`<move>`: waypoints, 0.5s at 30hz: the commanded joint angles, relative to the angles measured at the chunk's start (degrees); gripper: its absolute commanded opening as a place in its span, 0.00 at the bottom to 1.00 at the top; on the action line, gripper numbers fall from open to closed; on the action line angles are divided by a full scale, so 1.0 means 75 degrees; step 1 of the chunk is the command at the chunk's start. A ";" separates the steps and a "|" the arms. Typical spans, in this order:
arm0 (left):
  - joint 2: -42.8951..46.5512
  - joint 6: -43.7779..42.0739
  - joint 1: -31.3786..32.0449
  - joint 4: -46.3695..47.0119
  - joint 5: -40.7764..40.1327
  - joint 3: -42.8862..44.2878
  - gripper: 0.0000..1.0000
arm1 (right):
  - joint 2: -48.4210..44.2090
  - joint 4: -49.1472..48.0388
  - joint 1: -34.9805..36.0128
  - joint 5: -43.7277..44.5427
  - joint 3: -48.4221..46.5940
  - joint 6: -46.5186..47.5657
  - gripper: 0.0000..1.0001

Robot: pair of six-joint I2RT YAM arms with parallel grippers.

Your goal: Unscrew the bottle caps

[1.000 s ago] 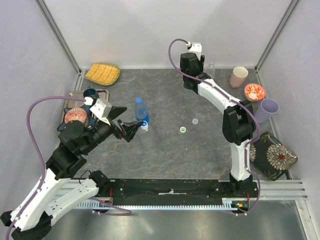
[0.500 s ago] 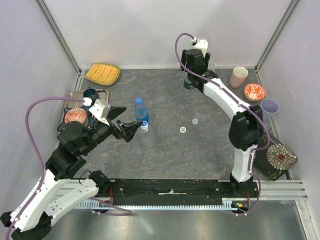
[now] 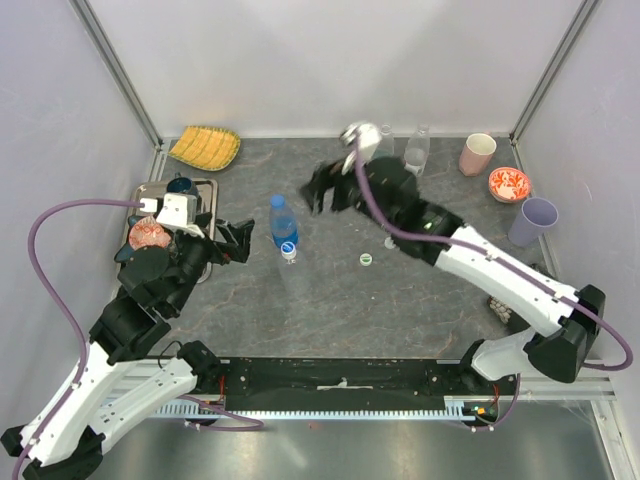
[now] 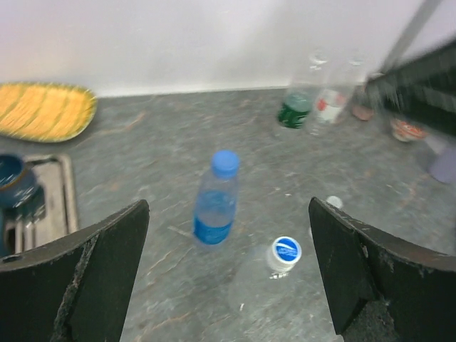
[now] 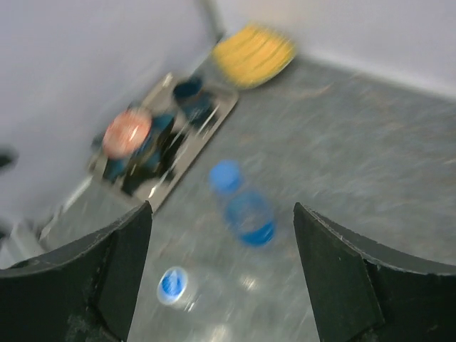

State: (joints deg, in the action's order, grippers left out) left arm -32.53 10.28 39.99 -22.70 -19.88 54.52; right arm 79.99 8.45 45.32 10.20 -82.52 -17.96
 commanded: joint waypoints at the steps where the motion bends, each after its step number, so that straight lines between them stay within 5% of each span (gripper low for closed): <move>1: 0.0048 0.0901 0.0000 -0.0711 -0.1755 0.0008 0.99 | -0.0024 0.0338 0.1057 -0.0577 0.0877 0.0203 0.89; 4: 0.0317 0.1206 0.0000 -0.0898 -0.1838 -0.0132 0.99 | 0.0023 0.0315 0.1679 -0.0283 0.1112 0.0413 0.98; 15: 0.0881 0.1430 0.0000 -0.1157 -0.1557 -0.0391 1.00 | 0.0843 0.0034 0.2254 0.0420 0.1347 0.0308 0.98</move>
State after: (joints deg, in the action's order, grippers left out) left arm -26.37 18.06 39.99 -31.07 -30.17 51.53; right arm 84.25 12.21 61.69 9.54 -72.82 -15.81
